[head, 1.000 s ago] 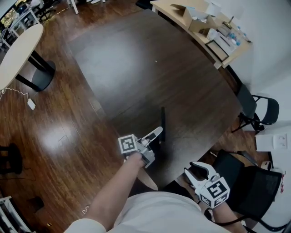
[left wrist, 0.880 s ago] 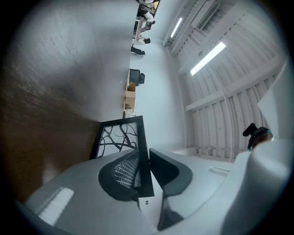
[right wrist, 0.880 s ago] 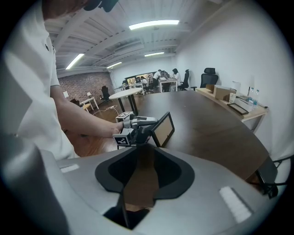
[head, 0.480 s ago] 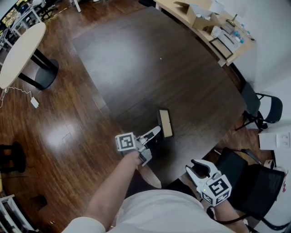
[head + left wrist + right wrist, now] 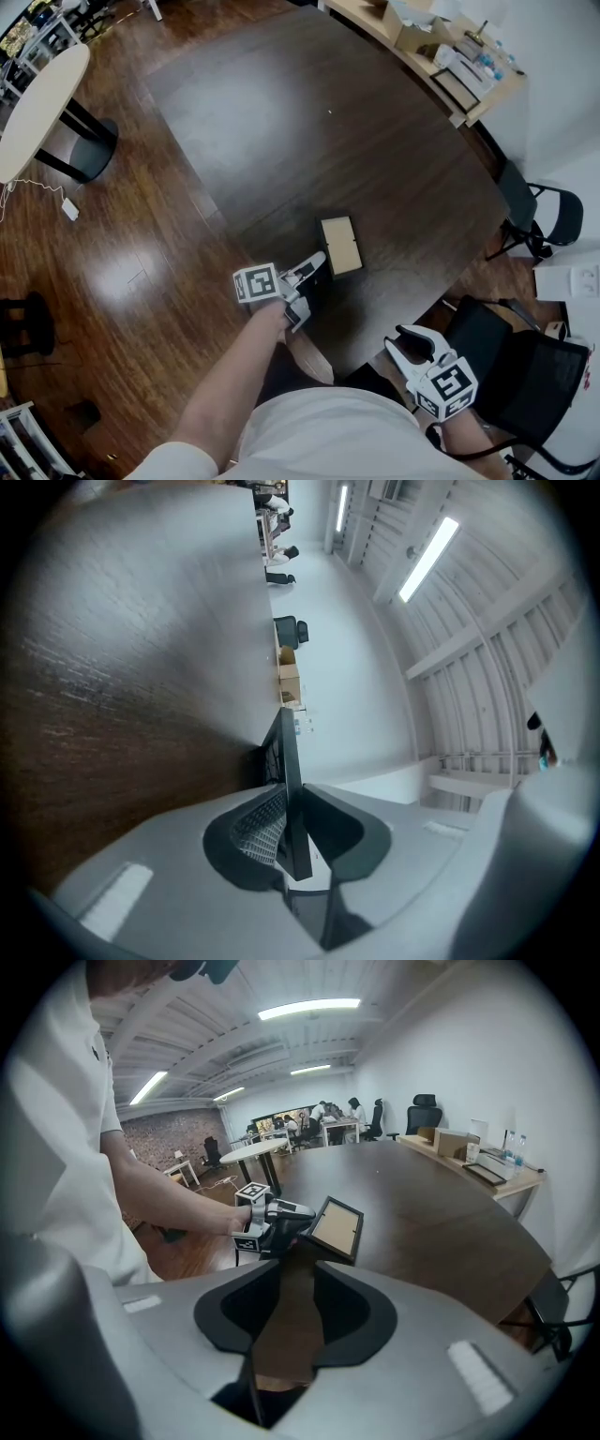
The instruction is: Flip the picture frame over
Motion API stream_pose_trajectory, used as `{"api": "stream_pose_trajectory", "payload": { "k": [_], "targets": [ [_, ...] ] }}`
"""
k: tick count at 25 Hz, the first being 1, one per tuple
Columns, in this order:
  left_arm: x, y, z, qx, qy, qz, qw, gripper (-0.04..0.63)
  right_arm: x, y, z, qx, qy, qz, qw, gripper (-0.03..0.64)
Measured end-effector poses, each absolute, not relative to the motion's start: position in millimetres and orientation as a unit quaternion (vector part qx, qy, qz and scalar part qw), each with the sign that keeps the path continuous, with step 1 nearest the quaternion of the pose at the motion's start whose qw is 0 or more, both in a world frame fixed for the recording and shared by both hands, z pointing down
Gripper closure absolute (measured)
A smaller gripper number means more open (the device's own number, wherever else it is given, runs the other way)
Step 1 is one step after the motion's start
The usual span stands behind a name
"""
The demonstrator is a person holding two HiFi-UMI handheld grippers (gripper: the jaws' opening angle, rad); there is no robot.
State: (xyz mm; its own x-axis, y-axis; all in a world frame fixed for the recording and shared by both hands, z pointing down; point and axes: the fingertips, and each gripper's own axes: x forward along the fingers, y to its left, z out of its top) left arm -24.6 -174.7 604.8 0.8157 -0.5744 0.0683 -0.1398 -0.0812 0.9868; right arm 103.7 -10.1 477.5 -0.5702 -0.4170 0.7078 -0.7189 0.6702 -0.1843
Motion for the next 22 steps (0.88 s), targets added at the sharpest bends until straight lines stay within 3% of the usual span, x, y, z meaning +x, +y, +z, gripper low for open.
{"api": "stream_pose_trajectory", "payload": {
  "k": [14, 22],
  "targets": [
    [-32, -185, 622, 0.681, -0.322, -0.097, 0.651, 0.568, 99, 7, 471, 0.377, -0.841, 0.233, 0.310, 0.500],
    [-45, -131, 529, 0.817, -0.263, -0.062, 0.509, 0.568, 98, 26, 479, 0.379, -0.849, 0.217, 0.298, 0.500]
  ]
}}
